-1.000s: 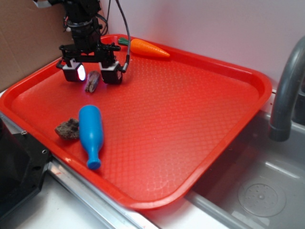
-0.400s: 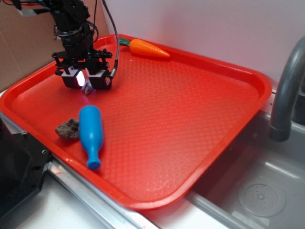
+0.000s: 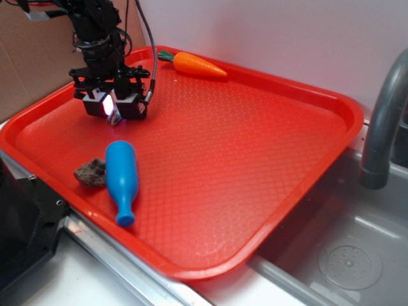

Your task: Grab the wood chip.

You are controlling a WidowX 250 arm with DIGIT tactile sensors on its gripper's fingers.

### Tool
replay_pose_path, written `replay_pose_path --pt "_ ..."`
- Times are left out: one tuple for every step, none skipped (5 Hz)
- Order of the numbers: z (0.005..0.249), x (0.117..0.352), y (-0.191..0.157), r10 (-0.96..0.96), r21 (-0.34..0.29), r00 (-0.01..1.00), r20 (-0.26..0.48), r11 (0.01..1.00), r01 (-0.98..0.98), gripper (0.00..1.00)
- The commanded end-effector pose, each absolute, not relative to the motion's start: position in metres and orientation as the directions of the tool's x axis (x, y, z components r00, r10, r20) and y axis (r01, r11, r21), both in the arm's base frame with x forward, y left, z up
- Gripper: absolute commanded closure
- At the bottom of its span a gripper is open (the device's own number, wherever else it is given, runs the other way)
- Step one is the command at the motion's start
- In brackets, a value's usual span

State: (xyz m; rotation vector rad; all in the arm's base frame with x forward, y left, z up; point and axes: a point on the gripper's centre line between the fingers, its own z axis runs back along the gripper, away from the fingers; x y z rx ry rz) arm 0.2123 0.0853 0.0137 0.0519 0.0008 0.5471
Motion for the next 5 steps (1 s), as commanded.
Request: replay_pose_path --pt "0.113 0.223 0.039 0.104 0.14 0.982 0.157 0.982 -0.126 1.0" --pt "0.163 0.215 0.029 -0.032 0.118 0.984 0.174 0.993 0.011 1.0" --pt "0.209 0.207 0.031 -0.087 0.034 0.987 0.135 0.996 0.083 1.0" --pt "0.197 0.206 0.045 -0.047 -0.019 0.999 0.007 0.999 0.047 1.0" --pt "0.18 0.206 0.049 -0.031 -0.006 0.999 -0.039 0.999 0.031 1.0"
